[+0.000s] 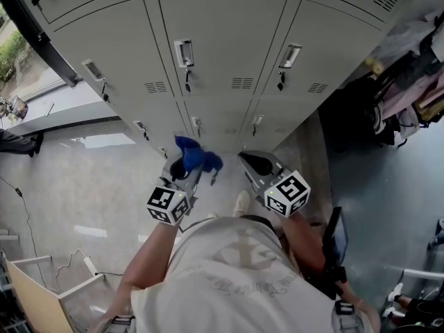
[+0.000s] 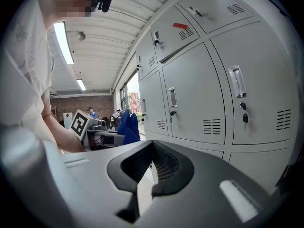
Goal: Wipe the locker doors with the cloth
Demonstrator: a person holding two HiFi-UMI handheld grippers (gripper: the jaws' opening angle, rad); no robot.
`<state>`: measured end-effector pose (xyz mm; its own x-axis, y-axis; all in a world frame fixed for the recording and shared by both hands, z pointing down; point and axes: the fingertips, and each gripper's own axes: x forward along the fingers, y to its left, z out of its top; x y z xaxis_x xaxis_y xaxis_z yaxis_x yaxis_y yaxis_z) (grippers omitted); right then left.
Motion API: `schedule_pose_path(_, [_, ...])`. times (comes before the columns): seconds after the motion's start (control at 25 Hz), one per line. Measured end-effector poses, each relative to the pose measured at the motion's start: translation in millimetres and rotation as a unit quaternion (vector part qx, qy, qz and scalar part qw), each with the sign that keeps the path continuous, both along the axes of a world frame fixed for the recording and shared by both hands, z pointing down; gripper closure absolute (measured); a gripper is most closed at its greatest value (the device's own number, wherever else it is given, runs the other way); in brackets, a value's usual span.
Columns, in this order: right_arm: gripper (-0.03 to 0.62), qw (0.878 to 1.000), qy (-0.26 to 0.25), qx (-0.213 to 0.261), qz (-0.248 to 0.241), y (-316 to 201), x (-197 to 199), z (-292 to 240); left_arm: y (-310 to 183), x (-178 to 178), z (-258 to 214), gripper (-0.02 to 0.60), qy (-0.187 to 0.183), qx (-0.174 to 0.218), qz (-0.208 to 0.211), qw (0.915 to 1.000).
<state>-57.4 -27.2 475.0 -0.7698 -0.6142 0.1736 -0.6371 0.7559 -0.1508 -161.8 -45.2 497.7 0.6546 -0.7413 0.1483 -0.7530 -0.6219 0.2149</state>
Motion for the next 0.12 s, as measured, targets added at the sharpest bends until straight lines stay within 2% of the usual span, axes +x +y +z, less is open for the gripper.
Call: schedule_pose_path(0.12, [0.588,1.0,0.001,0.006,0.002,5.4,-2.8,-4.1,6.1,-1.3,-1.5,0.454,0.001,0.001,0.004,1.0])
